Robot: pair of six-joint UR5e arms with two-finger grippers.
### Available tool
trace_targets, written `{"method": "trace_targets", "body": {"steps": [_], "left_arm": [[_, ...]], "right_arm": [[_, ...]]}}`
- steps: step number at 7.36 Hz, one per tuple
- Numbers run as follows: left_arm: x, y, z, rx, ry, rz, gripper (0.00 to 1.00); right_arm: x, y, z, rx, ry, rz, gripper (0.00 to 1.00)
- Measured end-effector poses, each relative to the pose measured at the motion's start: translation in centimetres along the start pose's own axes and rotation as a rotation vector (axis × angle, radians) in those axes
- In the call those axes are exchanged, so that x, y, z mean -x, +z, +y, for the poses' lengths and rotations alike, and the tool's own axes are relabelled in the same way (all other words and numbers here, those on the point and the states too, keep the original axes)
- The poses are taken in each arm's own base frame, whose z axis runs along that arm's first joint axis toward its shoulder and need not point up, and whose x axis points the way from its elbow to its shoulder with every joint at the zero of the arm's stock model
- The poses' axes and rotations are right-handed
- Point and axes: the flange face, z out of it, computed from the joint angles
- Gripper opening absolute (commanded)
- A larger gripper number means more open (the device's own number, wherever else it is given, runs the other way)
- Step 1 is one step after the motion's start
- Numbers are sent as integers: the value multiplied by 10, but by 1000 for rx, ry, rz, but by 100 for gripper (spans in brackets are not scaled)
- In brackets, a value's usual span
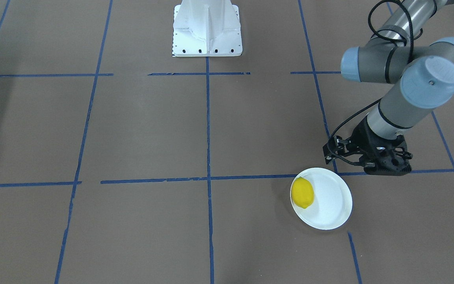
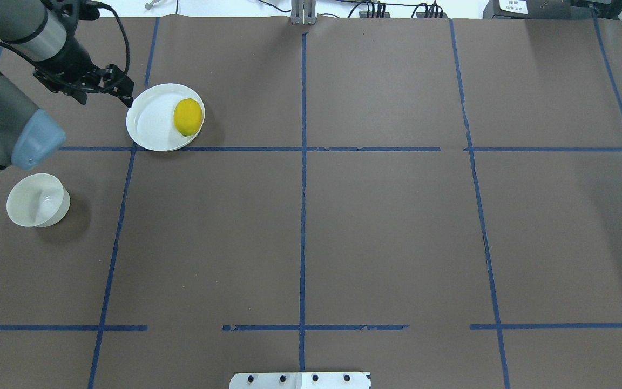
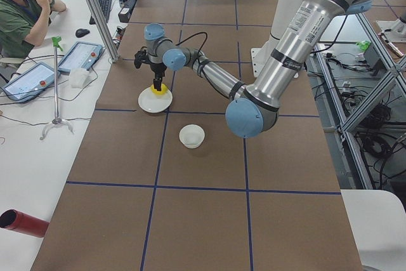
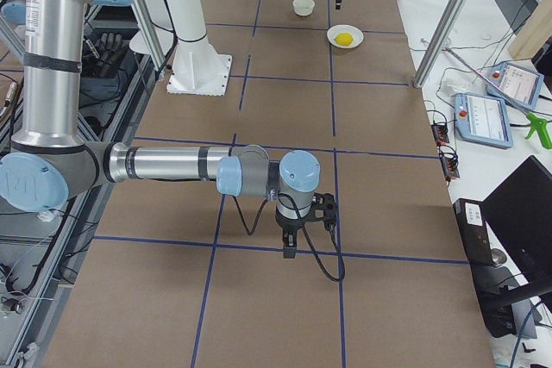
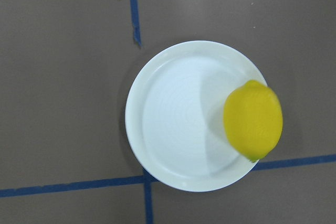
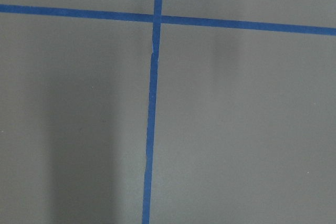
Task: Move lemon from plate to bowl
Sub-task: 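Move the left gripper over the yellow lemon on the white plate, then lower the left gripper and close it around the lemon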
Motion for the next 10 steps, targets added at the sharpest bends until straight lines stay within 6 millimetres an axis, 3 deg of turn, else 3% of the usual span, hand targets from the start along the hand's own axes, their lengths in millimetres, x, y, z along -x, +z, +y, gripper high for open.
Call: {"method": "trace_targets", "body": {"steps": [2,4,7,9,10], "left_arm": [[-32,35,-13,-5,-88,8,100],[-50,67,-17,-30,-134,-31,100],[-57,105,-22,-64,-144,-36,99],[-61,118,-18,-62,-143,-41,98],[-63,123,-15,-56,-141,-43,80]], "right_arm": [[0,0,0,0,0,0,100],[0,0,0,0,0,0,100],[0,0,0,0,0,0,100],[0,0,0,0,0,0,100],[0,0,0,0,0,0,100]]}}
